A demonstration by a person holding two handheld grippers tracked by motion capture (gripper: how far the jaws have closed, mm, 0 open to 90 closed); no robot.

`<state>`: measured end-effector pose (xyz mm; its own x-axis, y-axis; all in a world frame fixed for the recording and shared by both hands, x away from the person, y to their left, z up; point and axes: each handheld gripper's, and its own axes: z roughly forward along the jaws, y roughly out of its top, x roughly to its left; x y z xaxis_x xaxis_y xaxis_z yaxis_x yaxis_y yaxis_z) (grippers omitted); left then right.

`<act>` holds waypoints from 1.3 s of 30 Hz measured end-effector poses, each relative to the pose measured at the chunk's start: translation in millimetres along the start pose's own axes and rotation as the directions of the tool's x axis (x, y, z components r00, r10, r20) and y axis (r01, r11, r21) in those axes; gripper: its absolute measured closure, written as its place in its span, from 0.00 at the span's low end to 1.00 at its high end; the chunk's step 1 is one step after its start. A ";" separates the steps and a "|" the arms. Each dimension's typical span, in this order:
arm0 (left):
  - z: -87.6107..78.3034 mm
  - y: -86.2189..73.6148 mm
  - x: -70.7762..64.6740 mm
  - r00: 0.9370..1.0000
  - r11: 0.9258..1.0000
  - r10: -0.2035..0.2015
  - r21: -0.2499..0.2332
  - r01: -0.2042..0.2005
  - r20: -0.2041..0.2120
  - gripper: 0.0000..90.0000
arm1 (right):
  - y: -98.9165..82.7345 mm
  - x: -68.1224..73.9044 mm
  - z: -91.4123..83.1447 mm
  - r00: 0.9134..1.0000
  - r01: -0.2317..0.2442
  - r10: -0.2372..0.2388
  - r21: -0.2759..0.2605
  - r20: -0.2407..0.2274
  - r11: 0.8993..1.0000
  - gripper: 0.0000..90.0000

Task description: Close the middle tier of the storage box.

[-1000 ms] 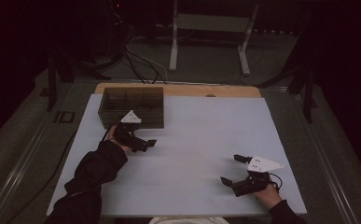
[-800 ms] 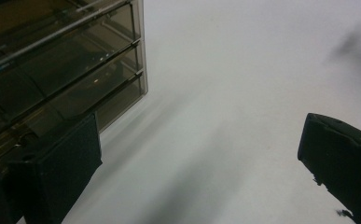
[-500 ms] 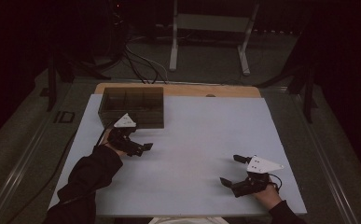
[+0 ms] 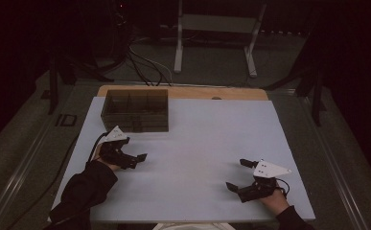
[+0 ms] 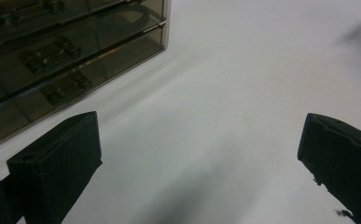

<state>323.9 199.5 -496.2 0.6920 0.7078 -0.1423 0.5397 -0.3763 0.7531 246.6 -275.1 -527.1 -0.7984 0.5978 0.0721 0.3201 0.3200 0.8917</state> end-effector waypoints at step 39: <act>-19.7 -66.1 -21.6 0.989 0.999 0.040 -0.004 -0.041 -0.141 0.01 | -0.4 -0.1 -0.5 1.000 -0.003 0.003 0.007 0.010 1.000 0.00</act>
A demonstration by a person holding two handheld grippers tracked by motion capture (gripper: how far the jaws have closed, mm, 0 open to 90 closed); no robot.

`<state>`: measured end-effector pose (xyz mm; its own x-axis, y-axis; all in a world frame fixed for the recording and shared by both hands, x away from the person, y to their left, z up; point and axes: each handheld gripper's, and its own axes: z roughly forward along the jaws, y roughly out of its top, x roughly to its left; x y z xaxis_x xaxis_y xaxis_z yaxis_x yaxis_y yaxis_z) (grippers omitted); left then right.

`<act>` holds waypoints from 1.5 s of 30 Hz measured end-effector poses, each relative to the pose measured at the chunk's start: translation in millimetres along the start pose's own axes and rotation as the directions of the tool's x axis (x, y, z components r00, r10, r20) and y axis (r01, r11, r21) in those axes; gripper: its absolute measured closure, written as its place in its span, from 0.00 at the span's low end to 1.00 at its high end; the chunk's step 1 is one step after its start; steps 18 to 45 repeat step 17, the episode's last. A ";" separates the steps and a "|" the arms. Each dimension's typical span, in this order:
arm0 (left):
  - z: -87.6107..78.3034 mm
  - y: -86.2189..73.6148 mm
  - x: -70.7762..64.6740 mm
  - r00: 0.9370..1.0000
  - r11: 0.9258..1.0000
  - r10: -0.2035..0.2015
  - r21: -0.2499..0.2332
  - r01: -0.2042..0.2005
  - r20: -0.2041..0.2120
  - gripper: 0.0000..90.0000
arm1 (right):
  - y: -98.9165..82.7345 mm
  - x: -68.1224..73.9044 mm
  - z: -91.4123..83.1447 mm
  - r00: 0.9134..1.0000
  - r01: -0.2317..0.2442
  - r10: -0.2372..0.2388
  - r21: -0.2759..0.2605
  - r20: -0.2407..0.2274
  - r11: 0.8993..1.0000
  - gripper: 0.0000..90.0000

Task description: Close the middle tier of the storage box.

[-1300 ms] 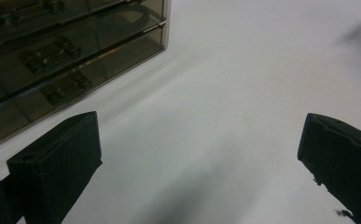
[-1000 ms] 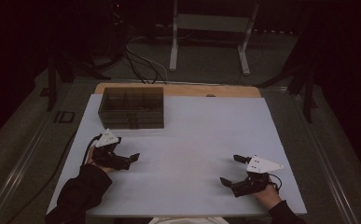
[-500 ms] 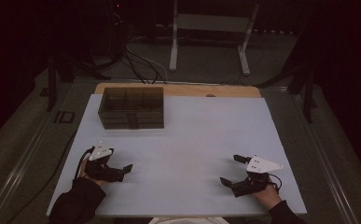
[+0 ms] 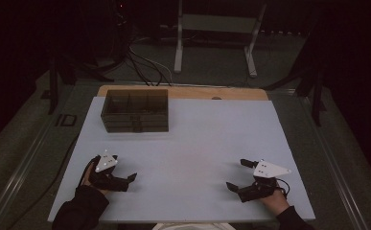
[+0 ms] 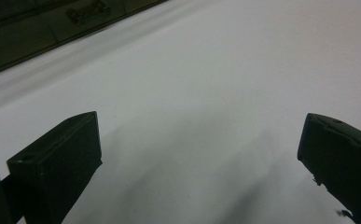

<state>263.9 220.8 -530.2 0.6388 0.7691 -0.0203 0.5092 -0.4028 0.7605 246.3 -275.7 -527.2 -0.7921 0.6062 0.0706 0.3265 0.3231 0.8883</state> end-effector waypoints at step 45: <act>0.4 -0.6 0.7 1.000 1.000 -0.021 -0.004 0.021 0.015 0.01 | -0.6 -0.5 0.1 1.000 0.000 0.000 0.002 0.014 1.000 0.00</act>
